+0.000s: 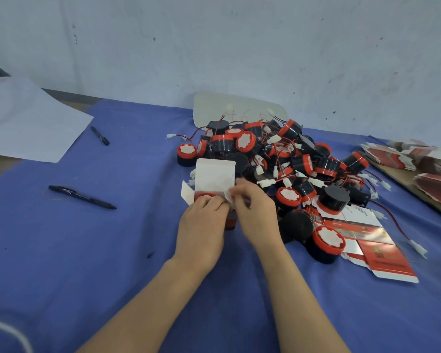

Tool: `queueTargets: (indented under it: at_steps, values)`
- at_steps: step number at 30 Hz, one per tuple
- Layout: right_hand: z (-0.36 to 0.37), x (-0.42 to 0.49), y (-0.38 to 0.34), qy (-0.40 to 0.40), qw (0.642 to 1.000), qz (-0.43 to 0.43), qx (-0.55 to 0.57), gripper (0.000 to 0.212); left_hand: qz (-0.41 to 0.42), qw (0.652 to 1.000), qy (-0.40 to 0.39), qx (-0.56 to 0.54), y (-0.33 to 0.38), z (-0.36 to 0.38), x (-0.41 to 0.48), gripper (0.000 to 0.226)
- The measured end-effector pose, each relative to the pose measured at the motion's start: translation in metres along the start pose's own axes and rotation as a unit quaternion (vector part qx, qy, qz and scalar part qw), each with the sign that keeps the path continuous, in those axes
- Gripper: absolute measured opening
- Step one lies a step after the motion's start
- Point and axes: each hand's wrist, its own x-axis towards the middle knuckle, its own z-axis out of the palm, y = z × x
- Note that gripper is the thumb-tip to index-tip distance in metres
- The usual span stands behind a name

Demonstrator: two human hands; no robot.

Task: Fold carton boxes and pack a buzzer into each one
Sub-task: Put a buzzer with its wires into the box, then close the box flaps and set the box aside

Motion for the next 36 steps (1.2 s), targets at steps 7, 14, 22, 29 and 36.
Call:
queueTargets:
  at_steps: [7, 14, 22, 29, 36]
  values:
    - [0.001, 0.002, 0.008, -0.055, 0.997, 0.055, -0.029, 0.013, -0.018, 0.994, 0.084, -0.062, -0.007, -0.011, -0.003, 0.014]
    - [0.004, 0.0, 0.011, -0.061, 0.996, 0.054, 0.042, 0.043, -0.194, 0.901, 0.177, -0.344, -0.019, -0.013, 0.004, 0.03]
    - [0.002, -0.002, 0.007, -0.074, 0.996, -0.02, 0.047, 0.047, -0.152, 0.929, 0.096, -0.324, -0.025, 0.0, 0.005, 0.035]
    - [-0.01, -0.004, 0.01, -0.19, 0.981, -0.009, 0.031, 0.026, -0.246, 0.886, 0.09, -0.383, -0.039, -0.003, 0.007, 0.028]
    - [-0.004, -0.004, 0.01, -0.147, 0.988, -0.008, 0.043, 0.025, -0.215, 0.855, 0.032, -0.471, -0.05, -0.013, 0.011, 0.035]
